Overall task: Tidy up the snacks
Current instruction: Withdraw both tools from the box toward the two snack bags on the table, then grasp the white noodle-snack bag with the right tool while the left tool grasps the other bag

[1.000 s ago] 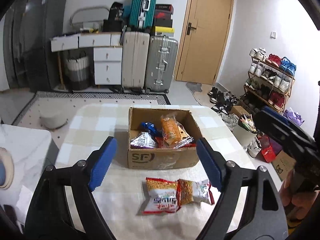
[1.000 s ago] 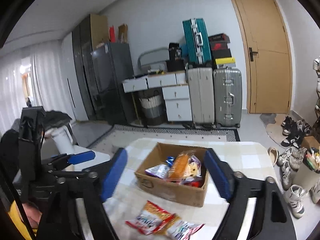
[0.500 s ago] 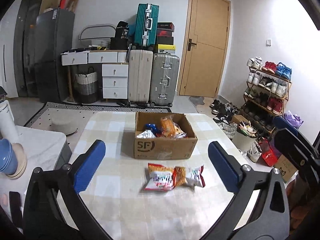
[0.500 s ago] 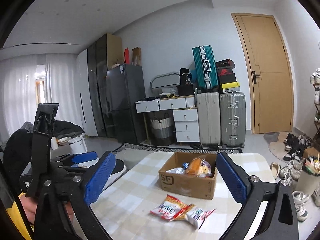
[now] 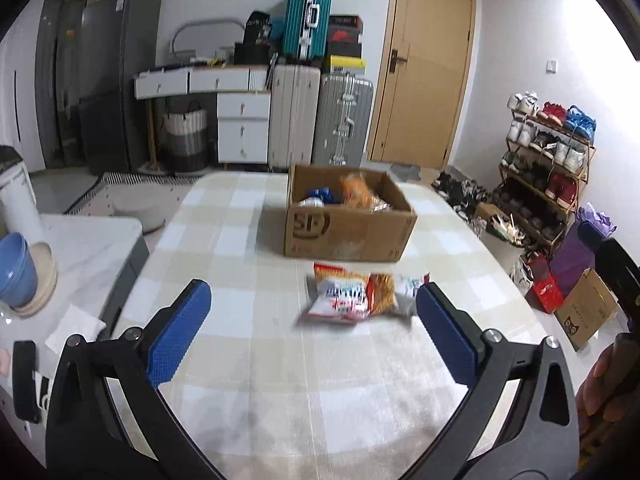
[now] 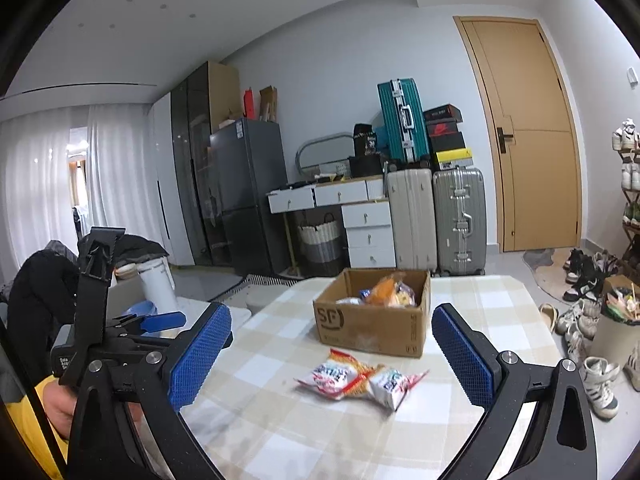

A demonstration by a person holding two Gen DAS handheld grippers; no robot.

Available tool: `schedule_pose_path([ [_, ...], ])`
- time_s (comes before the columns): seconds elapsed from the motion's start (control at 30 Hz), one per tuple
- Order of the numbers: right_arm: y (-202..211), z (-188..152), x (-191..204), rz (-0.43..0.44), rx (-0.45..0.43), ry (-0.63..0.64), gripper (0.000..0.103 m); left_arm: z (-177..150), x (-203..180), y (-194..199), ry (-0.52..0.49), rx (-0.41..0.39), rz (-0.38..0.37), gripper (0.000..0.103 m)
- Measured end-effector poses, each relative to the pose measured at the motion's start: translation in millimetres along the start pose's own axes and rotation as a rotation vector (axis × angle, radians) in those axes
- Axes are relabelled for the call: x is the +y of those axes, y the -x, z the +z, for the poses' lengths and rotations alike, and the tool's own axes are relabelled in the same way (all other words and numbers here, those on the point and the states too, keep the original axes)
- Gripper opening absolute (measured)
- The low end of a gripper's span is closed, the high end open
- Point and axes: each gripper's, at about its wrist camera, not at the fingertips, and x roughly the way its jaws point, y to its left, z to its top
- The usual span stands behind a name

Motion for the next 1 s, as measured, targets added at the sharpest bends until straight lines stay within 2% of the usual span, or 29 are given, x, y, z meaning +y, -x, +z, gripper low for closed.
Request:
schedule_pose_path([
  [0.27,-33.2,-22.2,-20.1,0.015,0.078,-0.046,0.102,-5.6,-9.4,-61.6,-0.014,0.065,-0.015,0.102],
  [0.43,-71.1,-43.3,-42.1,-0.008,0.183,-0.105,0.102,-12.3,-9.6,-103.2,-0.012,0.128,-0.019,0.102],
  [0.6,-127.0,-67.3,-76.6,-0.044,0.339,-0.200,0.102,-18.5,-3.3,-144.6,0.005,0.188,-0.018,0.102],
  [0.7,-160.5,-78.6,-95.2,-0.028,0.425,-0.272,0.102,-20.4,2.2,-171.7,0.018,0.218,-0.016,0.102],
  [1.0,-239.5,-101.3,-118.8,-0.036,0.588,-0.357,0.102,-14.8,14.7,-232.0,0.036,0.281,-0.014,0.102],
])
